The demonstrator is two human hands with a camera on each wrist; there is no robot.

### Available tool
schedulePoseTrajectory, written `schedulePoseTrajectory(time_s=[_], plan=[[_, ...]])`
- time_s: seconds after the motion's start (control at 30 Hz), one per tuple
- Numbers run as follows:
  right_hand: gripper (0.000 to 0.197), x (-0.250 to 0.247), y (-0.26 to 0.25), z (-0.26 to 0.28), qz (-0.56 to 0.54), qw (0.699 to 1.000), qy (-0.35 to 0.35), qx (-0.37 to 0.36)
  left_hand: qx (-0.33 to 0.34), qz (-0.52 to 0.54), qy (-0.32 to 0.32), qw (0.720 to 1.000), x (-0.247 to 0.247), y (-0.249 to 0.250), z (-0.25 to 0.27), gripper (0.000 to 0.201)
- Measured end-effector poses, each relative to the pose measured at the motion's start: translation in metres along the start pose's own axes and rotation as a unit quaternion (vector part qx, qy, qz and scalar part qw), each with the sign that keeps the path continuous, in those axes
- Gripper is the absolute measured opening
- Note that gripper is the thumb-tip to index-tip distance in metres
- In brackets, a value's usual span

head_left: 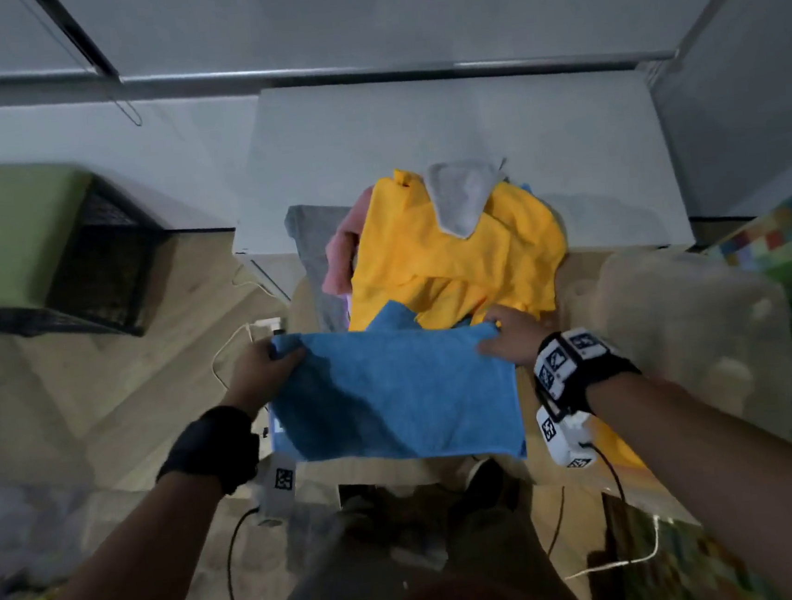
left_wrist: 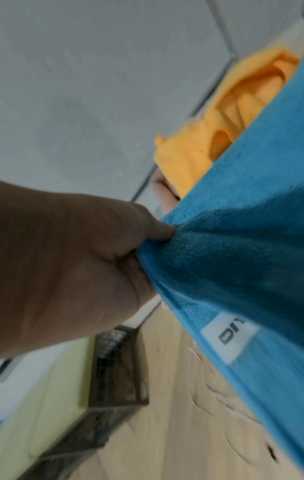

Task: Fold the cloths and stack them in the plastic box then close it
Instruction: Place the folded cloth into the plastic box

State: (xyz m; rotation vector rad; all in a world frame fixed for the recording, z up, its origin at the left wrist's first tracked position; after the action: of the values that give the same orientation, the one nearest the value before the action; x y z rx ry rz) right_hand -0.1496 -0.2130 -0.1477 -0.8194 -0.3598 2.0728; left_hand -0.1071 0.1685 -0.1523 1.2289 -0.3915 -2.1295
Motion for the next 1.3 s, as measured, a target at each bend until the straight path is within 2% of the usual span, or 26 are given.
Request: schedulePoseTrajectory(time_s=[0.07, 0.13, 0.17, 0.2, 0.27, 0.3, 0.33, 0.37, 0.43, 0.5, 0.57, 0.67, 0.73, 0.87, 0.93, 1.0, 1.07, 1.17, 1.3], plan=[[0.033, 0.026, 0.022, -0.015, 0.038, 0.999, 0.035, 0.015, -0.004, -0.064, 0.004, 0.998, 0.029, -0.017, -0.012, 0.036], [0.038, 0.049, 0.034, -0.024, -0.032, 0.995, 0.092, 0.026, -0.014, -0.101, 0.011, 0.995, 0.051, -0.027, -0.019, 0.023], [0.04, 0.062, 0.04, -0.031, -0.084, 0.988, 0.124, 0.026, -0.031, -0.097, 0.02, 0.995, 0.058, -0.034, -0.023, 0.023], [0.045, 0.072, 0.044, -0.033, -0.129, 0.98, 0.152, 0.027, -0.046, -0.079, 0.034, 0.995, 0.063, -0.039, -0.026, 0.026], [0.072, 0.087, 0.048, -0.036, -0.211, 0.96, 0.184, 0.012, -0.096, -0.032, 0.044, 0.994, 0.071, -0.051, -0.033, 0.043], [0.084, 0.094, 0.057, -0.044, -0.244, 0.95, 0.194, 0.014, -0.111, -0.022, 0.034, 0.993, 0.075, -0.057, -0.036, 0.053], [0.086, 0.097, 0.057, -0.044, -0.252, 0.949, 0.19, 0.032, -0.116, -0.031, 0.01, 0.993, 0.079, -0.064, -0.039, 0.06], [0.078, 0.103, 0.062, -0.048, -0.25, 0.95, 0.18, 0.052, -0.116, -0.052, -0.02, 0.992, 0.084, -0.072, -0.041, 0.063], [0.048, 0.109, 0.065, -0.049, -0.195, 0.964, 0.133, 0.118, -0.107, -0.081, -0.049, 0.99, 0.088, -0.079, -0.041, 0.061], [0.031, 0.109, 0.062, -0.049, -0.165, 0.969, 0.102, 0.153, -0.105, -0.066, -0.043, 0.991, 0.087, -0.074, -0.039, 0.038], [0.029, 0.108, 0.06, -0.05, -0.19, 0.96, 0.135, 0.156, -0.111, -0.038, -0.033, 0.993, 0.088, -0.072, -0.04, 0.018], [0.045, 0.107, 0.05, -0.047, -0.242, 0.943, 0.157, 0.168, -0.153, 0.064, -0.016, 0.986, 0.088, -0.075, -0.043, 0.02], [0.057, 0.108, 0.046, -0.043, -0.245, 0.942, 0.152, 0.173, -0.16, 0.108, 0.014, 0.981, 0.084, -0.077, -0.039, 0.023], [0.048, 0.108, 0.05, -0.038, -0.198, 0.953, 0.136, 0.183, -0.111, 0.058, 0.055, 0.991, 0.069, -0.085, -0.026, 0.017], [0.045, 0.109, 0.056, -0.038, -0.148, 0.961, 0.11, 0.205, -0.102, -0.01, 0.008, 0.995, 0.066, -0.096, -0.023, 0.017], [0.041, 0.113, 0.069, -0.039, -0.092, 0.968, 0.058, 0.227, -0.119, -0.077, -0.057, 0.988, 0.069, -0.108, -0.02, 0.019], [0.035, 0.12, 0.09, -0.044, -0.066, 0.967, 0.027, 0.243, -0.127, -0.126, -0.087, 0.98, 0.077, -0.118, -0.018, 0.026], [0.025, 0.128, 0.101, -0.042, -0.046, 0.97, 0.032, 0.238, -0.129, -0.132, -0.107, 0.977, 0.088, -0.119, -0.013, 0.037], [0.011, 0.129, 0.09, -0.028, -0.071, 0.979, 0.083, 0.173, -0.127, -0.125, -0.095, 0.979, 0.099, -0.108, -0.009, 0.043]])
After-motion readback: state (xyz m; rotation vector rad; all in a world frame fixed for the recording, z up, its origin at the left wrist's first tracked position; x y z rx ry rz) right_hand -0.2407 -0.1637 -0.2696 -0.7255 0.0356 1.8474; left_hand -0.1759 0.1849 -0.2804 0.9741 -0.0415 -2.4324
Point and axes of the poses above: each hand's wrist, its own z-axis away from the middle knuckle, its own x-axis out of the palm, y = z × x, the point moved 1 cm from there along -z, towards the middle knuckle, and after that the axes turned 7 degrees about -z, right-handed, at the moved point
